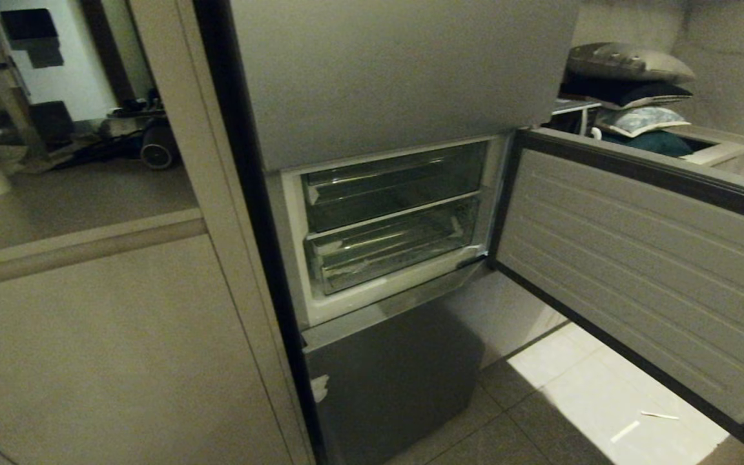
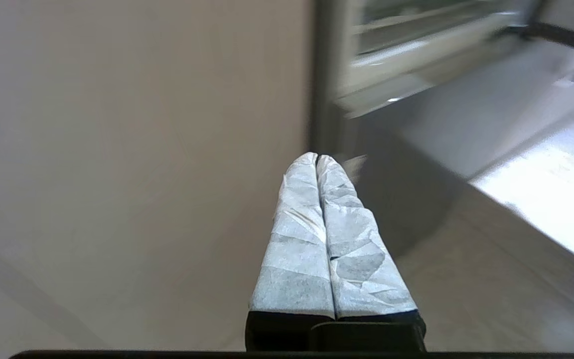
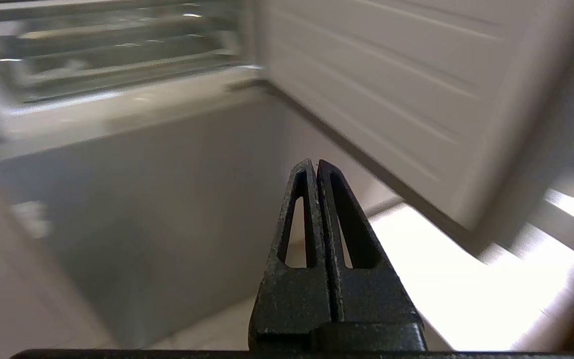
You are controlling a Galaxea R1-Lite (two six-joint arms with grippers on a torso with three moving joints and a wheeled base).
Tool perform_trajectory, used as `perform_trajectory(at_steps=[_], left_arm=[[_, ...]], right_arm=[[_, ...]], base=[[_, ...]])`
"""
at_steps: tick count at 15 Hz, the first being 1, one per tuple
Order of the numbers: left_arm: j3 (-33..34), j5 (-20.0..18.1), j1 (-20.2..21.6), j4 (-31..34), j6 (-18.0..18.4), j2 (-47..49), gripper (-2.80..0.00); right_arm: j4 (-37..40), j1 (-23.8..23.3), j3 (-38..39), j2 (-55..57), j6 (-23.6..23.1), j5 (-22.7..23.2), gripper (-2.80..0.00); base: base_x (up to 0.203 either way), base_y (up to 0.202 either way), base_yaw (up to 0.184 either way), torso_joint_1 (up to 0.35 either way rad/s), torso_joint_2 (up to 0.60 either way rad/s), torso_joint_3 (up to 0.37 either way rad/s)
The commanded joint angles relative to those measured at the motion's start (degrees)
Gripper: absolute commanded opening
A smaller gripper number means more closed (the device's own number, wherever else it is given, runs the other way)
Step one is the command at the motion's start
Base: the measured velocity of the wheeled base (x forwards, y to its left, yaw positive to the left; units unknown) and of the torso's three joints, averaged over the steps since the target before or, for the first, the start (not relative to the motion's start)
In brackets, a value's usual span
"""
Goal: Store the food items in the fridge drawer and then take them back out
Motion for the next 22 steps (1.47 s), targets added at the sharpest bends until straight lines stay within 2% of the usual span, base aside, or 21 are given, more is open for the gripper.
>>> perform_trajectory(at_steps=[1,12,17,22], left_arm=[[0.1,0.0,0.0,0.0,0.0,0.1,-2.8],[0.0,0.0,0.0,0.0,-0.2,0.0,-2.8],[0.0,0.0,0.0,0.0,-0.2,0.0,-2.8],[0.0,0.0,0.0,0.0,-0.2,0.0,-2.8]], right_arm=[[0.0,0.0,1.8,0.0,0.0,0.0,-2.8],[0.0,0.0,1.8,0.0,0.1,0.0,-2.8],[0.0,0.0,1.8,0.0,0.1,0.0,-2.8],[0.0,0.0,1.8,0.0,0.1,0.0,-2.8]], base=[[0.003,-0.005,0.183,-0.002,0.0,0.011],[0.002,-0.007,0.167,0.002,0.0,0.003],[0.0,-0.001,0.015,0.0,0.0,0.001],[0.0,0.0,0.0,-0.132,0.32,0.177]])
